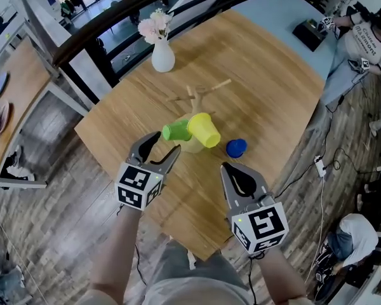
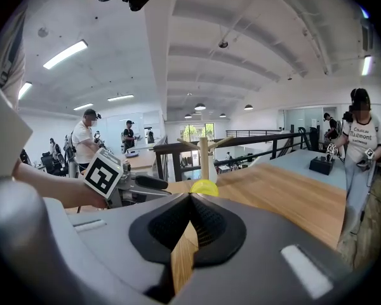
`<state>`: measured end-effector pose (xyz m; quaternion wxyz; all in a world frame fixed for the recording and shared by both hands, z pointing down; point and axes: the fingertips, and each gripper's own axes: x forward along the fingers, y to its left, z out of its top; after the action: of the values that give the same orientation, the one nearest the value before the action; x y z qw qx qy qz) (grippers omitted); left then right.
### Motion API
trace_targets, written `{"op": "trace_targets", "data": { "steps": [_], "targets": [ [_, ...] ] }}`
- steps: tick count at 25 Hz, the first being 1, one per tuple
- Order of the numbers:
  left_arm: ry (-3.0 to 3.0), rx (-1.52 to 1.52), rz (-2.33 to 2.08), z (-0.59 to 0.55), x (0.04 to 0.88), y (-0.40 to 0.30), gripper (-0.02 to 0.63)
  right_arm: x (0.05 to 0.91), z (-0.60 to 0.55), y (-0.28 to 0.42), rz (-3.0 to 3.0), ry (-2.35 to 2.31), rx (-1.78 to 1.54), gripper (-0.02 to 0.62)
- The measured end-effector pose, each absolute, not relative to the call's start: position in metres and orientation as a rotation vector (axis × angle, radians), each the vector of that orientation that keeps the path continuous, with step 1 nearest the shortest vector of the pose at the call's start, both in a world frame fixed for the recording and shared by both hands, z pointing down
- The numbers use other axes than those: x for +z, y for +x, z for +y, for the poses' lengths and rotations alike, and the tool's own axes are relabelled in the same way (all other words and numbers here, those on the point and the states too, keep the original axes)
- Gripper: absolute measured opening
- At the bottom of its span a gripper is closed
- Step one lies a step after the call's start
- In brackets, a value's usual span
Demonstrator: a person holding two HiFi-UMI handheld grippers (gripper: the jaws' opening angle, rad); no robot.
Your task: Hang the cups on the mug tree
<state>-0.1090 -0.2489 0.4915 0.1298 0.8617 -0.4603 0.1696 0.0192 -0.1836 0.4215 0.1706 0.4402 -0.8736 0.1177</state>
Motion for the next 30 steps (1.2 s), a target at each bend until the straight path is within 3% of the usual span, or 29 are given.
{"op": "trace_targets", "data": {
  "steps": [9,16,30],
  "targets": [
    [2.543,0.445,-1.324,-0.189,0.429,-0.1,0.215,0.377,-0.152,0.028,-2.527,1.297,0.292,0.0],
    [2.643,0.383,-1.362,-0.144,0.371,-0.093,0.127,0.34,-0.122,0.032,-2.567,1.346,0.253,0.0],
    [2.794,0.312,-1.31,-0.059,0.297,-0.061,0.067,0.295,-0.052,0.044,-2.613,1.34,0.193,0.0]
  ]
}}
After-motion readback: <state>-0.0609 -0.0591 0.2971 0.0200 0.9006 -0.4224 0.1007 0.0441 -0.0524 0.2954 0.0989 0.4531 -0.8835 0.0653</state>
